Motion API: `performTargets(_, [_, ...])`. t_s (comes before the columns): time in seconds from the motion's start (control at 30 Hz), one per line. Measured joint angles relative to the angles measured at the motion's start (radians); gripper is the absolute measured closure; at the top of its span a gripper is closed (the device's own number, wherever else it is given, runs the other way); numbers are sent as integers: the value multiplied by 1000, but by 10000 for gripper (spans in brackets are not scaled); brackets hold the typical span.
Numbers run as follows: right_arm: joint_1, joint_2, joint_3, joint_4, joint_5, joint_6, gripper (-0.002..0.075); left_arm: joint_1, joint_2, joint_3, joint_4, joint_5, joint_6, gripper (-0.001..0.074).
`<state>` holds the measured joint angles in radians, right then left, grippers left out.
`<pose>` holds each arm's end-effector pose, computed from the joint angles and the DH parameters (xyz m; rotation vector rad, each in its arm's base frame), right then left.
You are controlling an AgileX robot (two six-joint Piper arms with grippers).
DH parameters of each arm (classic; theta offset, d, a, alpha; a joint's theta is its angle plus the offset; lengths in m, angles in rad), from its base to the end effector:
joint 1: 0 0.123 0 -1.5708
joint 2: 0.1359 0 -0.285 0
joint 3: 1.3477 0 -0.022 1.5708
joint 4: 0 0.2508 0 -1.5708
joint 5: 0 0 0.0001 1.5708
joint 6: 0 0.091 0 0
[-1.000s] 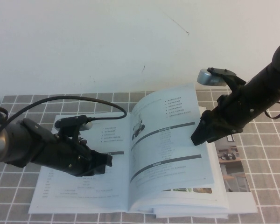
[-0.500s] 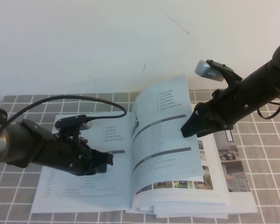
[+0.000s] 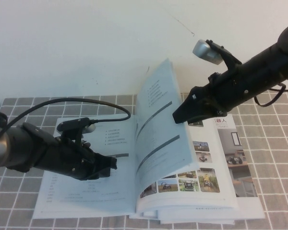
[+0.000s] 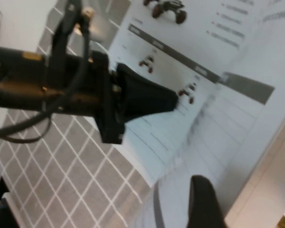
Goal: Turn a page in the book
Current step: Open the closed book
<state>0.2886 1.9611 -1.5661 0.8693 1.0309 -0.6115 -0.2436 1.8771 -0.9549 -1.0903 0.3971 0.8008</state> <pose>0.3838 0.1762 0.2522 -0.6722 2.5254 1.0311 0.3329 -0.1150 0.1363 0.1141 2.6308 -0.6320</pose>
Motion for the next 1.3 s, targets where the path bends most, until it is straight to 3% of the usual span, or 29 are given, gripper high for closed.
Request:
performTargets(0.3, [89,0,-8,97,-2,-52,338,0,2,0,-15,0,6,737])
performTargets(0.53, [98,0,-8,264,-8,-129,338,0,0,0,-17,0,6,737])
performTargets(1.07, [98,0,-8,289,-10,-155,338,0,-173,4,-11,33,23,737])
performTargets(1.3, [98,0,-8,289,-10,-155,338,0,-343,60,-10,53,24,737])
